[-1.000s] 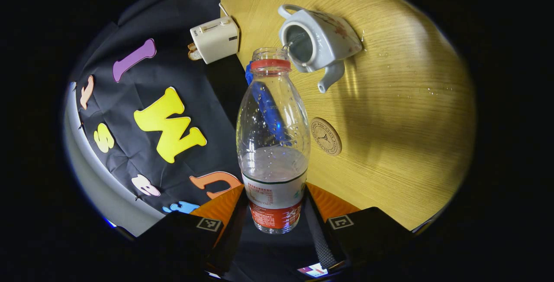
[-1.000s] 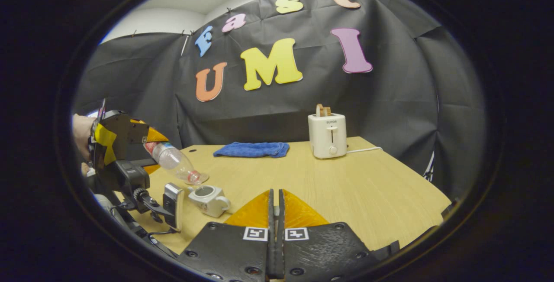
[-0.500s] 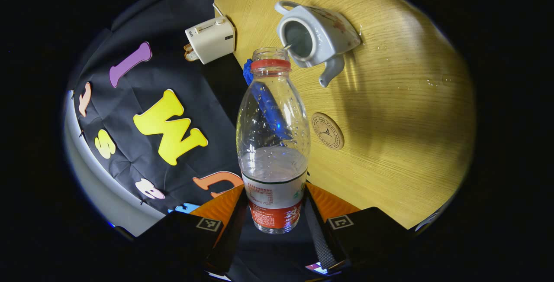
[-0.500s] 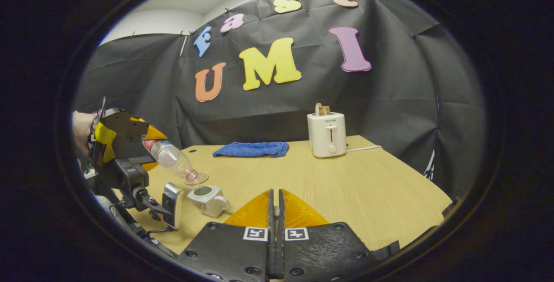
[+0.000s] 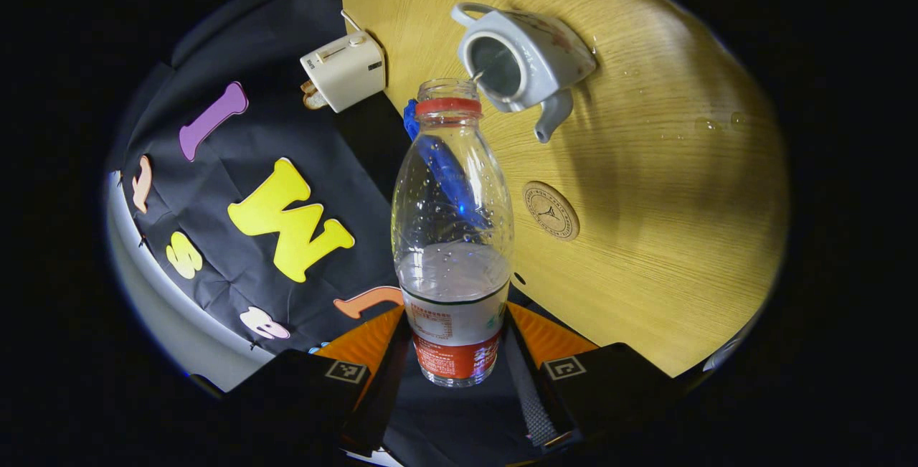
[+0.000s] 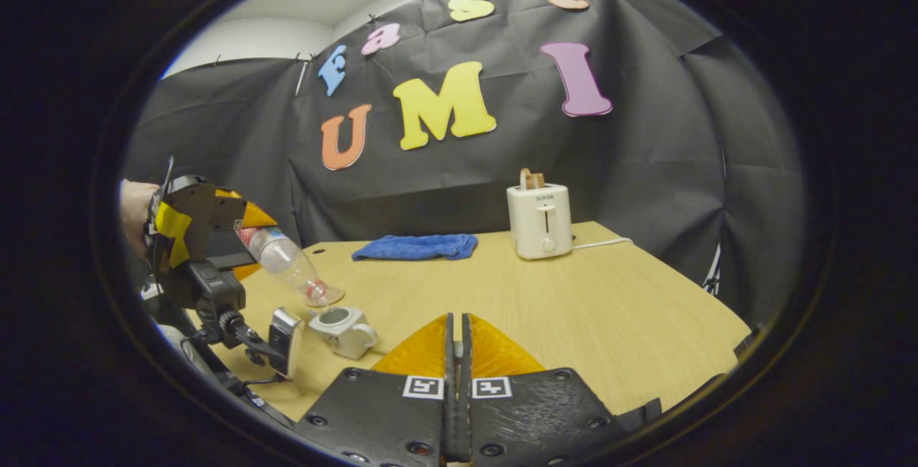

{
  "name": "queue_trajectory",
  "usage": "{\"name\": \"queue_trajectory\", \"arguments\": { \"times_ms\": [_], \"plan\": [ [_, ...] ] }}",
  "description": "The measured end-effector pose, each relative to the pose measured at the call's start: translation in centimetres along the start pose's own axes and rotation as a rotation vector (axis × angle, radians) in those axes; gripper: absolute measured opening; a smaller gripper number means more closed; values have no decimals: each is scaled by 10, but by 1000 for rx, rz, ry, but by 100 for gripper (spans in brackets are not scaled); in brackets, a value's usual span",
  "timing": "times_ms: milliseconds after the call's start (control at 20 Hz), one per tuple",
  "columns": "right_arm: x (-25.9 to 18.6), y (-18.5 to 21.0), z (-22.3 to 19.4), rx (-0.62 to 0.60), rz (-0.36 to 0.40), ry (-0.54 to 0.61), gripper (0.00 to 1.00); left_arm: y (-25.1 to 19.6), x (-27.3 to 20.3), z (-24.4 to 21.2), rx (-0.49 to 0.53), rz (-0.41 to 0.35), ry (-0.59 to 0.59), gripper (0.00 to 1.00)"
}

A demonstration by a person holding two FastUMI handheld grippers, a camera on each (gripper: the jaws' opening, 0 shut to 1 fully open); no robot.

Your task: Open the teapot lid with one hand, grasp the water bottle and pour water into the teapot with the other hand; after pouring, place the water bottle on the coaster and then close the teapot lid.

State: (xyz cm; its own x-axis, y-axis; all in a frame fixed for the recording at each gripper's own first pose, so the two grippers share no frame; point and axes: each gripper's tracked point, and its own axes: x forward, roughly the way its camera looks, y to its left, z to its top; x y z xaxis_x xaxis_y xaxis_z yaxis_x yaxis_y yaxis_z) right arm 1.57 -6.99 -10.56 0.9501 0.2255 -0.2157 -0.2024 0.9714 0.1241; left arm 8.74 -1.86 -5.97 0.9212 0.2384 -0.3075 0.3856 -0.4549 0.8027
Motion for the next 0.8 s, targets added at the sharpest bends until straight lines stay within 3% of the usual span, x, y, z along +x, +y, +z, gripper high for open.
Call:
{"name": "queue_trajectory", "arguments": {
  "times_ms": [800],
  "plan": [
    [-3,-1,2,-6,-7,-2,0,0,1,1,23,8,-1,74]
  ]
}}
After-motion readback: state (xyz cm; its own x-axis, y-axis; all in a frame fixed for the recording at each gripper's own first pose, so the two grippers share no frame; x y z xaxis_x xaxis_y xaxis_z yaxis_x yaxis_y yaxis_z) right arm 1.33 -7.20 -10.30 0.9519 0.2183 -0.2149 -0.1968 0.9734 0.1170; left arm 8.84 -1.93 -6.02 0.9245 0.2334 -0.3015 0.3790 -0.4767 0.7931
